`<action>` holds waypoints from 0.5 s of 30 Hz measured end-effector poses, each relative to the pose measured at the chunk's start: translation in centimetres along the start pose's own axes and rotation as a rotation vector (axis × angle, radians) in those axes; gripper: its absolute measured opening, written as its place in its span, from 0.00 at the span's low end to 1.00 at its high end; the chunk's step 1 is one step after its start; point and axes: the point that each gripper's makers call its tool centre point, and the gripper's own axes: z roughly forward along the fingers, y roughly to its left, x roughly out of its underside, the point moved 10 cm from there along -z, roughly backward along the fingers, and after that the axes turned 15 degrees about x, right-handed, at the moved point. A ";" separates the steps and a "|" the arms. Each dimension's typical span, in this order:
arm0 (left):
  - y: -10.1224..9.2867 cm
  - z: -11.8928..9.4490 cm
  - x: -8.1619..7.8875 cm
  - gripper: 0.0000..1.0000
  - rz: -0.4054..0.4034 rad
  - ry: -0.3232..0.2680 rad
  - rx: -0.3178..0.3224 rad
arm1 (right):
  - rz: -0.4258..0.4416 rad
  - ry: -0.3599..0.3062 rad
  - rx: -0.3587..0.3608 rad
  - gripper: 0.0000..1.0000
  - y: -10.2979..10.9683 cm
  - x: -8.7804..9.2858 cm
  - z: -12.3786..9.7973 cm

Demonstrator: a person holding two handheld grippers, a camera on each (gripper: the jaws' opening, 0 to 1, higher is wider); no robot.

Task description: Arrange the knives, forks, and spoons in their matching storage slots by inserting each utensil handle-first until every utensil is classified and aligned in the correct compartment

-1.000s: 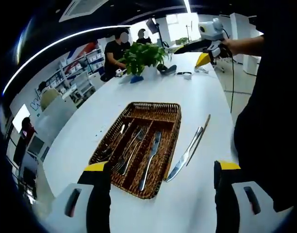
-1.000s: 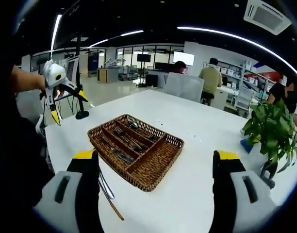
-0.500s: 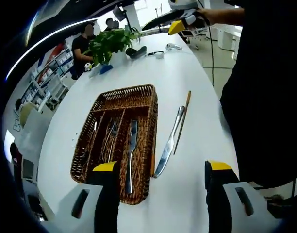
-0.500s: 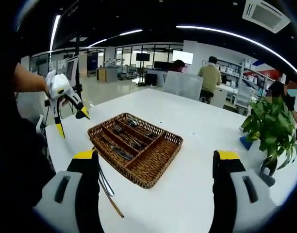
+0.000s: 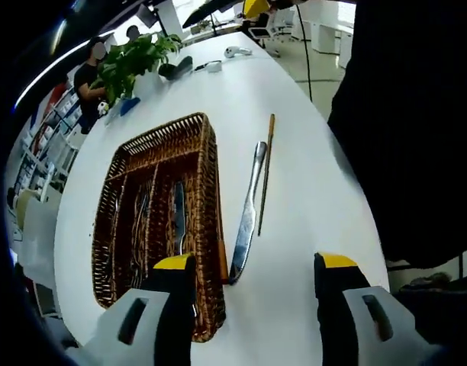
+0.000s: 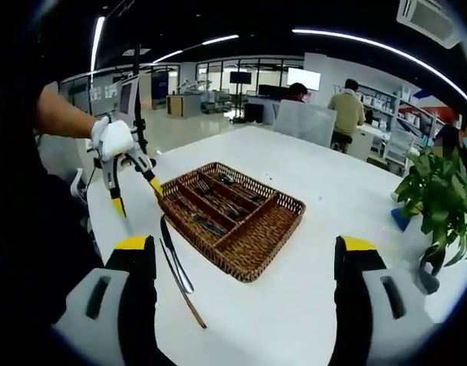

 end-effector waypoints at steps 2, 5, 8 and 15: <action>0.4 0.4 0.1 0.60 0.023 0.013 0.007 | -0.002 0.001 0.001 1.00 0.0 0.0 0.0; 0.9 1.0 0.4 0.57 0.042 0.030 0.026 | 0.003 0.002 0.006 1.00 -0.1 0.0 0.0; 1.3 1.7 0.8 0.53 0.068 0.048 0.050 | -0.001 0.006 0.010 1.00 -0.2 0.2 0.0; 2.3 3.1 1.1 0.47 0.081 0.074 0.081 | 0.005 0.021 0.020 1.00 -0.4 0.7 -0.2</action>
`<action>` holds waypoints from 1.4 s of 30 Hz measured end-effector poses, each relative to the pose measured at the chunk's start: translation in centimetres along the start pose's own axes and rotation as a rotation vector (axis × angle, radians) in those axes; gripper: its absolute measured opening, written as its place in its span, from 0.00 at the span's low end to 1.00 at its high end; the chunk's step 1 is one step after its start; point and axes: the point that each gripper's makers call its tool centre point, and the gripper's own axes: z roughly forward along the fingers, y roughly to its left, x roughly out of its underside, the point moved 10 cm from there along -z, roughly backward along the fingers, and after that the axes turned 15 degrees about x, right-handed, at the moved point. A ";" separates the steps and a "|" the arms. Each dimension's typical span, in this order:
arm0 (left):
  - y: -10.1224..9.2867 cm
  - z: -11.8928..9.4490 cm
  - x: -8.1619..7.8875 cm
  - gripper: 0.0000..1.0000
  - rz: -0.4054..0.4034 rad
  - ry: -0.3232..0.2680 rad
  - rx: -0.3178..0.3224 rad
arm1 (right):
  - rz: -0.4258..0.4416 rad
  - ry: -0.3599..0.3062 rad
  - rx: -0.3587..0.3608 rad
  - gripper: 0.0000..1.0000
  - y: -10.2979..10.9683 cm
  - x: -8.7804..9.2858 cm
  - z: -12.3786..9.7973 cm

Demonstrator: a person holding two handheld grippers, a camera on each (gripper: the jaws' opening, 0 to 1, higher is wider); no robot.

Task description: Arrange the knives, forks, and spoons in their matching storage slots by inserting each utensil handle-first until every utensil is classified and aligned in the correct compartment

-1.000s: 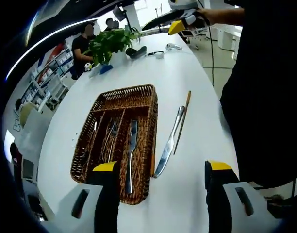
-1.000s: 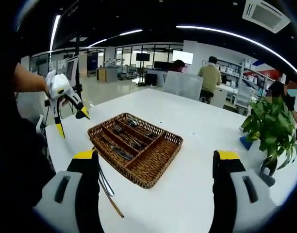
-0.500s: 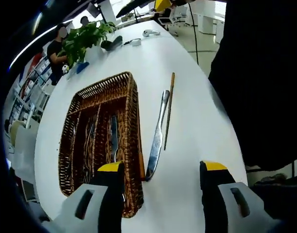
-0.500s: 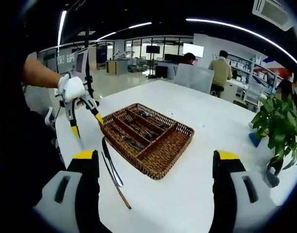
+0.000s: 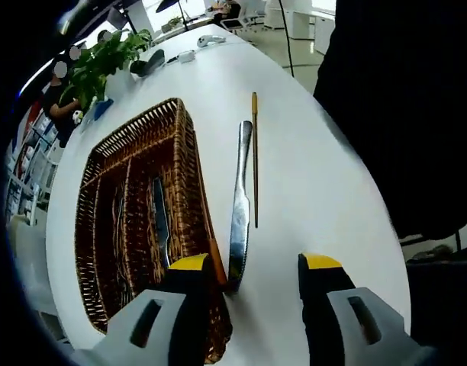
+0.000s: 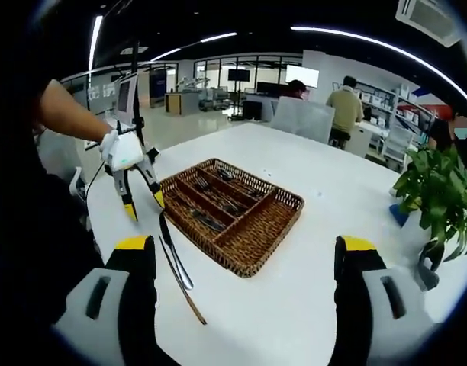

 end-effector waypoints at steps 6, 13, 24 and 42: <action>0.2 1.5 -0.3 0.39 0.041 0.031 0.025 | 0.005 0.000 0.012 1.00 -0.2 0.2 0.0; 1.2 1.8 -0.3 0.29 0.033 0.036 0.015 | 0.015 0.001 0.021 1.00 -0.4 0.3 -0.2; 1.6 2.8 -0.4 0.24 0.063 0.055 0.047 | 0.021 0.001 0.022 0.99 -0.4 0.3 -0.3; 0.7 3.4 0.5 0.13 -0.041 -0.007 0.057 | 0.029 -0.005 0.026 0.99 -0.3 0.4 -0.4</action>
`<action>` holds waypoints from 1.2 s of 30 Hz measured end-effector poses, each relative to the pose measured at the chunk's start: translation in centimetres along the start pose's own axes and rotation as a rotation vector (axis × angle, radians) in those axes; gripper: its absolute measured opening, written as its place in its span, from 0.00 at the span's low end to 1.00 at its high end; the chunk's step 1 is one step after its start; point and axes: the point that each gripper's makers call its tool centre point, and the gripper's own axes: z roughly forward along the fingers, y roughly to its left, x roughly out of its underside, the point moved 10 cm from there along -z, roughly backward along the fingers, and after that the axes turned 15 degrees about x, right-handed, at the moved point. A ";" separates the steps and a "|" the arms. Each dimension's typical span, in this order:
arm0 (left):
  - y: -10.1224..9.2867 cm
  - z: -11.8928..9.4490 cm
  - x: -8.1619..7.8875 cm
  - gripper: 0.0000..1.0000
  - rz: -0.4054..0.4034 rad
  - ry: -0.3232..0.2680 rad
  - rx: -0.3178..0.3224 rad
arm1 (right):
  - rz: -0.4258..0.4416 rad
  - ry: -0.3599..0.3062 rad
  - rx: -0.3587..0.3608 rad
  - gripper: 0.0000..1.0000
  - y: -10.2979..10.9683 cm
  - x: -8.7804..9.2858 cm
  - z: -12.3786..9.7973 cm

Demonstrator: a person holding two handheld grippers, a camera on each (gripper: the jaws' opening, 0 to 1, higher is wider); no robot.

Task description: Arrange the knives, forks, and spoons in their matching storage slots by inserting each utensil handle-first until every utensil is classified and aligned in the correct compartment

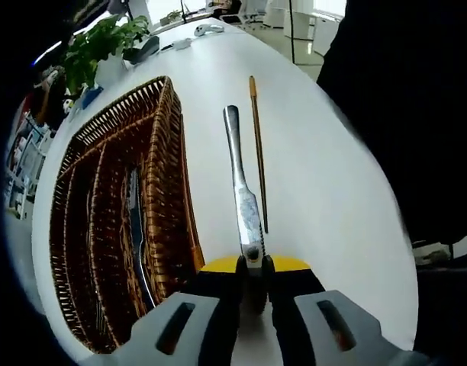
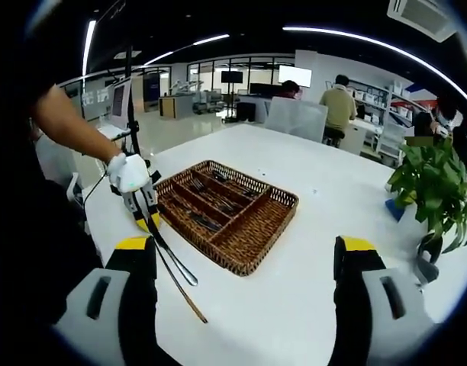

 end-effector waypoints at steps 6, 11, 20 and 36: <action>0.1 0.1 -0.1 0.12 -0.016 0.009 0.000 | -0.008 0.000 -0.010 0.99 0.3 -0.2 0.1; -0.2 0.1 -0.2 0.10 -0.106 0.003 -0.020 | -0.014 -0.007 -0.018 0.99 0.4 -0.5 0.2; -0.6 -1.0 -0.5 0.10 -0.147 -0.005 -0.019 | -0.032 -0.007 -0.039 0.99 0.8 -0.8 0.6; -1.1 -2.4 -1.4 0.09 -0.145 0.004 -0.038 | -0.155 0.027 -0.213 0.84 3.3 0.5 2.8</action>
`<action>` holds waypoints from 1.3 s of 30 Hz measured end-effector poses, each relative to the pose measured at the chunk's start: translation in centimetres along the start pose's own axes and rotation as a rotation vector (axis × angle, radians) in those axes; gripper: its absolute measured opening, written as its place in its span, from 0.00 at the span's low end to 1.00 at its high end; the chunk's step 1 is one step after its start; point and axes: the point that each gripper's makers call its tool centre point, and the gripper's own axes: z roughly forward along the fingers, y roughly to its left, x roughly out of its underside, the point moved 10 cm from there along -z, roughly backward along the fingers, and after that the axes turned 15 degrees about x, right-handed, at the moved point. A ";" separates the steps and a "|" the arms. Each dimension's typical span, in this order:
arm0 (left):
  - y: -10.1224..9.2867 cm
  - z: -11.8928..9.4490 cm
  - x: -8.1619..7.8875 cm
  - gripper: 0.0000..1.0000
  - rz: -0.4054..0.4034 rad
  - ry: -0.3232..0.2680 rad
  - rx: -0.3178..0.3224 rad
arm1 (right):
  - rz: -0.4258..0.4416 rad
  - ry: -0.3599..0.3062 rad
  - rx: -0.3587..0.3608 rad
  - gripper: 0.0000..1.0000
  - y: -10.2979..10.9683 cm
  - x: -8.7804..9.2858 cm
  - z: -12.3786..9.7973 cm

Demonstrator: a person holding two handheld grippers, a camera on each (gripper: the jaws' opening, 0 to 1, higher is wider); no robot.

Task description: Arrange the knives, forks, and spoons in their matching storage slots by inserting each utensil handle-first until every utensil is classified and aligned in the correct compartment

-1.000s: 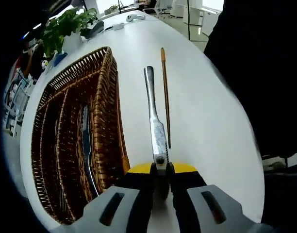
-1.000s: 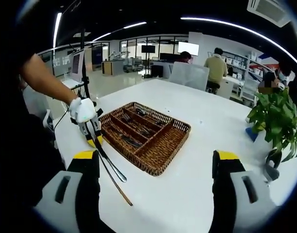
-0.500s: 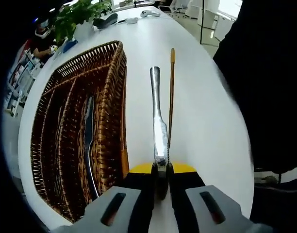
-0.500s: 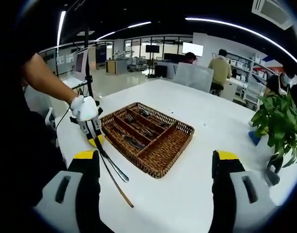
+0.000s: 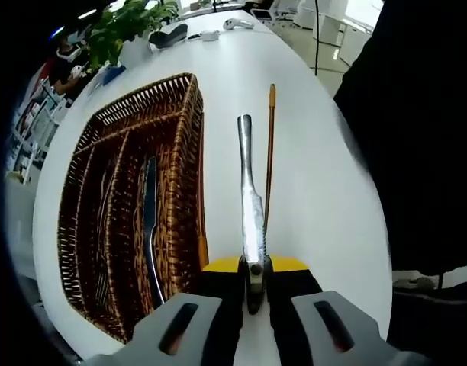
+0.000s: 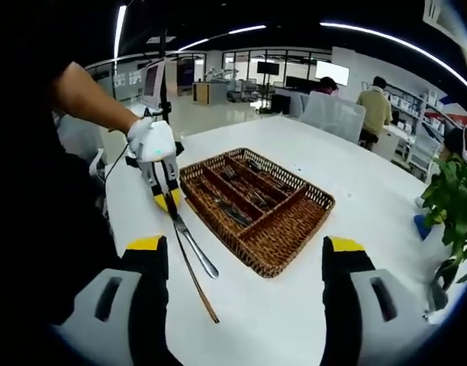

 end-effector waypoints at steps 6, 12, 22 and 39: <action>-0.2 -0.4 -0.2 0.09 0.011 0.007 -0.010 | -0.073 0.010 -0.109 0.74 1.3 0.1 2.2; -0.3 -0.6 -0.3 0.09 0.015 0.018 -0.015 | -0.117 0.041 -0.198 0.66 2.6 1.1 4.7; -0.4 -0.7 -0.4 0.09 0.013 0.025 -0.015 | -0.231 0.059 -0.329 0.52 5.9 2.6 9.2; -0.8 -1.0 -0.9 0.09 0.045 0.042 -0.020 | -0.332 0.145 -0.460 0.31 9.6 5.0 15.3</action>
